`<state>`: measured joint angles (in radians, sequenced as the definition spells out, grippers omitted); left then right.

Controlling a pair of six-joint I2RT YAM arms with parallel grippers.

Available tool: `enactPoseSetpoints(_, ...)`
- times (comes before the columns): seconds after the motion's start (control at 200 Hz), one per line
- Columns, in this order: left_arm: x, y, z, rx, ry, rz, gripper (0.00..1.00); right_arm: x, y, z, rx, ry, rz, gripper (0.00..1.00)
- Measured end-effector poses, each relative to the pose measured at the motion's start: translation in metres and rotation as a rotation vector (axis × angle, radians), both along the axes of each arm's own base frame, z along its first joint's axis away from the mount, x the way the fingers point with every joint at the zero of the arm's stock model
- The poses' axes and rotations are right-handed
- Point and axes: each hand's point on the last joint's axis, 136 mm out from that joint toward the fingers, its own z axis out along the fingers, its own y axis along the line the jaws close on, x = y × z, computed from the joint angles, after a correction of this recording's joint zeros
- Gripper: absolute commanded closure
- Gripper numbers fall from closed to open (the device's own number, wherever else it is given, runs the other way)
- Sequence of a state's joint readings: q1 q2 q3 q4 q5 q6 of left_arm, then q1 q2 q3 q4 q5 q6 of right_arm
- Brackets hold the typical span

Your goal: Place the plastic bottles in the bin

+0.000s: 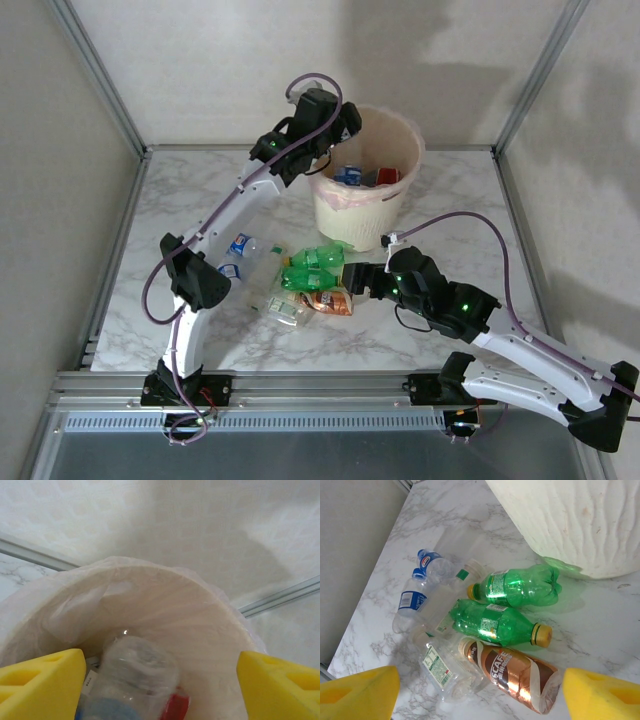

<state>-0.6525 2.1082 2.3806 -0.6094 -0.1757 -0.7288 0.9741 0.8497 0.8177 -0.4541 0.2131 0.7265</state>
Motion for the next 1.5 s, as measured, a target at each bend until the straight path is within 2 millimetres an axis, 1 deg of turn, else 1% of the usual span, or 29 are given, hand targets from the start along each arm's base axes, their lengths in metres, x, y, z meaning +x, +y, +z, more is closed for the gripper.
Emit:
enactPoseSetpoints(0.105,-0.003,0.005,0.006,0.009,-0.009,0.008,0.21,0.0,0.0,0.0,0.0,0.0,0.0,0.15)
enactPoseSetpoints(0.175,-0.007,0.01,0.014,0.02,-0.021,0.015,0.21,0.0,0.0,0.0,0.0,0.0,0.0,0.15)
enactPoseSetpoints(0.225,-0.011,0.015,0.021,0.024,-0.032,0.022,0.19,0.0,0.0,0.0,0.0,0.0,0.0,0.15)
enactPoseSetpoints(0.31,-0.023,0.03,0.033,0.042,-0.049,0.04,0.12,0.0,0.001,0.0,0.001,0.002,0.004,0.15)
enactPoseSetpoints(0.325,-0.027,0.035,0.036,0.052,-0.055,0.043,0.1,0.0,0.001,0.0,0.001,0.001,0.004,0.15)
enactPoseSetpoints(0.355,-0.034,0.041,0.039,0.058,-0.059,0.051,0.02,-0.001,0.001,0.0,0.001,0.003,0.006,0.15)
enactPoseSetpoints(0.386,-0.041,0.049,0.042,0.062,-0.065,0.061,0.0,-0.001,0.002,-0.001,0.0,0.004,0.007,0.15)
enactPoseSetpoints(0.456,-0.063,0.073,0.051,0.067,-0.093,0.085,0.01,-0.001,0.004,-0.003,-0.006,0.007,0.015,0.15)
enactPoseSetpoints(0.536,-0.094,0.108,0.056,0.043,-0.128,0.112,0.01,-0.002,0.01,-0.005,-0.01,0.011,0.034,0.15)
enactPoseSetpoints(0.571,-0.106,0.126,0.057,0.027,-0.144,0.131,0.0,-0.002,0.013,-0.007,-0.01,0.014,0.042,0.15)
enactPoseSetpoints(0.631,-0.124,0.164,0.056,0.003,-0.167,0.188,0.02,-0.002,0.018,-0.01,-0.016,0.02,0.051,0.15)
enactPoseSetpoints(0.701,-0.138,0.206,0.054,-0.017,-0.185,0.269,0.04,-0.002,0.023,-0.014,-0.024,0.024,0.062,0.15)
enactPoseSetpoints(0.736,-0.143,0.22,0.05,-0.018,-0.186,0.3,0.06,-0.002,0.025,-0.015,-0.029,0.026,0.068,0.15)
enactPoseSetpoints(0.766,-0.148,0.23,0.045,-0.017,-0.179,0.319,0.08,-0.002,0.027,-0.017,-0.032,0.028,0.073,0.15)
enactPoseSetpoints(0.811,-0.153,0.236,0.034,-0.008,-0.159,0.332,0.1,-0.003,0.031,-0.019,-0.037,0.029,0.083,0.15)
enactPoseSetpoints(0.886,-0.158,0.243,0.004,0.022,-0.09,0.343,0.14,-0.006,0.037,-0.024,-0.05,0.034,0.101,0.15)
enactPoseSetpoints(0.951,-0.16,0.245,-0.036,0.053,0.003,0.345,0.18,-0.009,0.042,-0.028,-0.064,0.041,0.115,0.15)
enactPoseSetpoints(0.991,-0.162,0.248,-0.066,0.077,0.072,0.347,0.19,-0.01,0.044,-0.03,-0.07,0.044,0.121,0.15)
enactPoseSetpoints(1.036,-0.169,0.251,-0.102,0.107,0.16,0.345,0.19,-0.012,0.046,-0.032,-0.076,0.046,0.127,0.15)
enactPoseSetpoints(1.076,-0.177,0.254,-0.13,0.133,0.233,0.341,0.19,-0.013,0.047,-0.033,-0.081,0.046,0.131,0.15)
enactPoseSetpoints(1.127,-0.188,0.258,-0.159,0.161,0.311,0.338,0.18,-0.014,0.049,-0.034,-0.082,0.047,0.136,0.15)
enactPoseSetpoints(1.167,-0.196,0.259,-0.176,0.177,0.361,0.329,0.18,-0.015,0.05,-0.034,-0.082,0.046,0.139,0.15)
enactPoseSetpoints(1.272,-0.21,0.26,-0.207,0.2,0.442,0.308,0.17,-0.014,0.051,-0.033,-0.081,0.04,0.136,0.15)
enactPoseSetpoints(1.362,-0.22,0.263,-0.226,0.216,0.485,0.306,0.16,-0.012,0.052,-0.032,-0.081,0.034,0.129,0.15)
enactPoseSetpoints(1.502,-0.231,0.276,-0.252,0.239,0.547,0.333,0.16,-0.01,0.054,-0.03,-0.078,0.028,0.125,0.15)
